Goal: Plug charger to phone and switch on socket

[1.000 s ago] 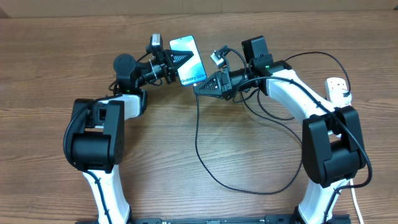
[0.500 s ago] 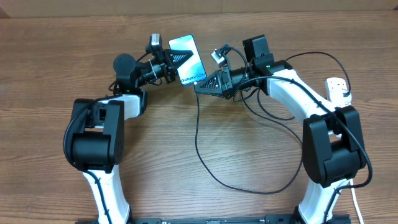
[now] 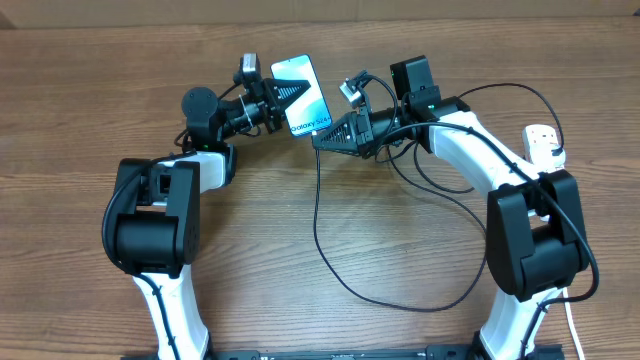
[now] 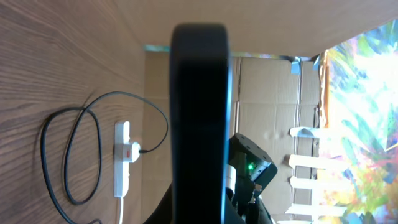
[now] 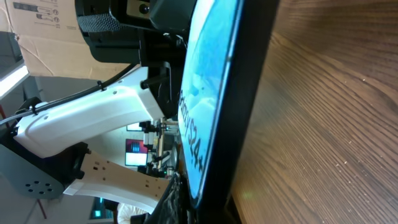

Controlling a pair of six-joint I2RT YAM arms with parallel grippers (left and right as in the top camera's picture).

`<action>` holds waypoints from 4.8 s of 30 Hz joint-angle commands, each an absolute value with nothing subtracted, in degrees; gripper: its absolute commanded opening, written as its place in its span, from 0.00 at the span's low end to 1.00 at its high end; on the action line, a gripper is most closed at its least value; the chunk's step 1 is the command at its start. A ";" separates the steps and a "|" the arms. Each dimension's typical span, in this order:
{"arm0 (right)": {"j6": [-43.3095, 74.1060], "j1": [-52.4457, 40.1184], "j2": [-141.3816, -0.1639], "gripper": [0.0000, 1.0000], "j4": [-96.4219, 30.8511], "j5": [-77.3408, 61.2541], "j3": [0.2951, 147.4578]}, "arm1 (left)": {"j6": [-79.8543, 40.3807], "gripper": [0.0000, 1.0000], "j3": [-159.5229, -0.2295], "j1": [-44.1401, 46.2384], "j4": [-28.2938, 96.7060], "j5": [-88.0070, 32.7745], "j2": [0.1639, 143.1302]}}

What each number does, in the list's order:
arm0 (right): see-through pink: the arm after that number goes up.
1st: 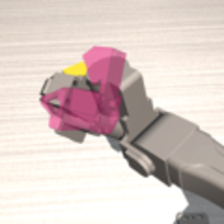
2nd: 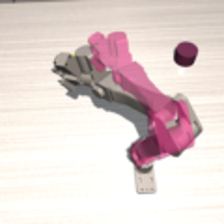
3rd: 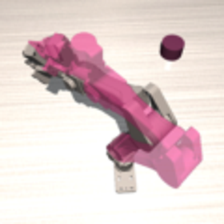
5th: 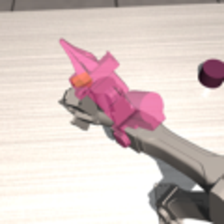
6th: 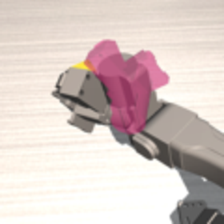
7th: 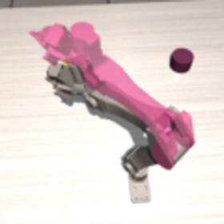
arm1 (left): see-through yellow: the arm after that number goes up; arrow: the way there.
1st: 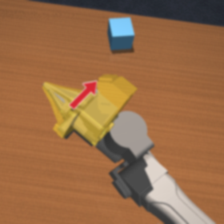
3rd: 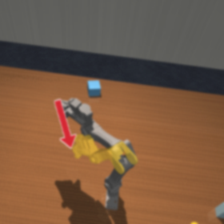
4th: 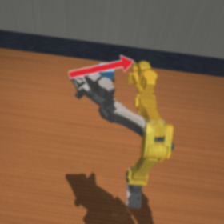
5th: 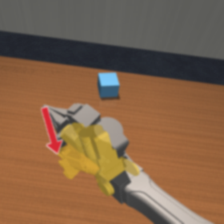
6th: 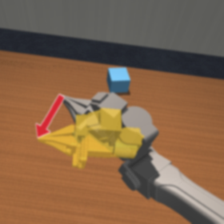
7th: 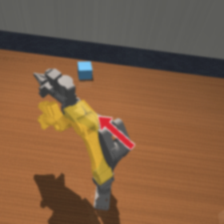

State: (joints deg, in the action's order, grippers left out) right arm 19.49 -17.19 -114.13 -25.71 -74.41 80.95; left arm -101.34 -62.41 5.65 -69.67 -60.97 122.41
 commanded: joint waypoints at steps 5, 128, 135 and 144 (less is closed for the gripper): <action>20.82 -16.75 -114.04 0.04 -25.32 -73.58 80.97 | -99.00 0.04 -64.03 6.55 -72.01 -64.01 122.48; 33.19 -16.32 -114.02 0.04 -10.31 -76.51 81.01 | -100.29 0.04 -64.03 7.55 -71.90 -71.61 122.48; 35.83 -16.32 -114.02 0.04 -7.44 -74.91 81.01 | -100.29 0.04 -64.03 7.68 -72.14 -74.46 122.48; 36.27 -16.32 -114.02 0.04 -5.56 -71.29 81.01 | -100.99 0.04 -64.03 7.68 -72.31 -79.18 122.48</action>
